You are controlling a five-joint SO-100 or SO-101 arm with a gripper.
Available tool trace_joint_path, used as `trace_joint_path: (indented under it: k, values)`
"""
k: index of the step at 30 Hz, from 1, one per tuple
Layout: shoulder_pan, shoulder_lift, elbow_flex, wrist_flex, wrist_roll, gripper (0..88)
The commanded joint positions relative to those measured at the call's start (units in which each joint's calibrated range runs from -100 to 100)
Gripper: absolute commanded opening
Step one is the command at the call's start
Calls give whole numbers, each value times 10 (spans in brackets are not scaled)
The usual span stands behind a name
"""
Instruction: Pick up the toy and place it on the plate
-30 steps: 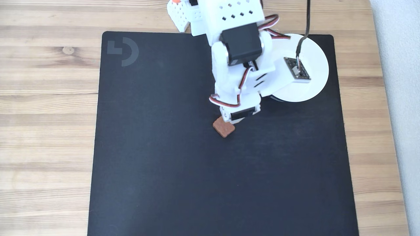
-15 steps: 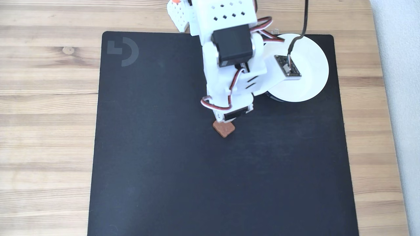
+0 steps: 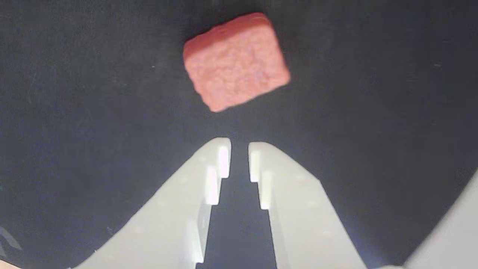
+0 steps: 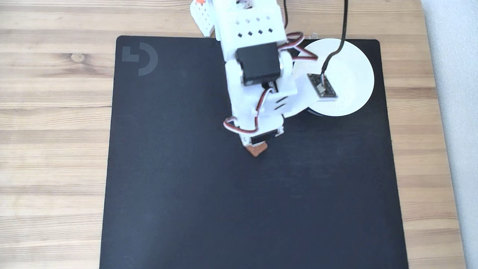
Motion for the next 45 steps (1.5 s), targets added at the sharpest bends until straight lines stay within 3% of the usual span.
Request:
trace_joint_path:
  k: [1,14,24,38,40,45]
  values:
    - [6,16,-22,-8,2,22]
    - [5,16,-23,-9,3,22]
    - [-7,10,-24,-9,117,22]
    - [-2,11,-24,-3,115,26]
    - [-2,10,-24,-1,100,64]
    - [-1,10,-24,19,92,300]
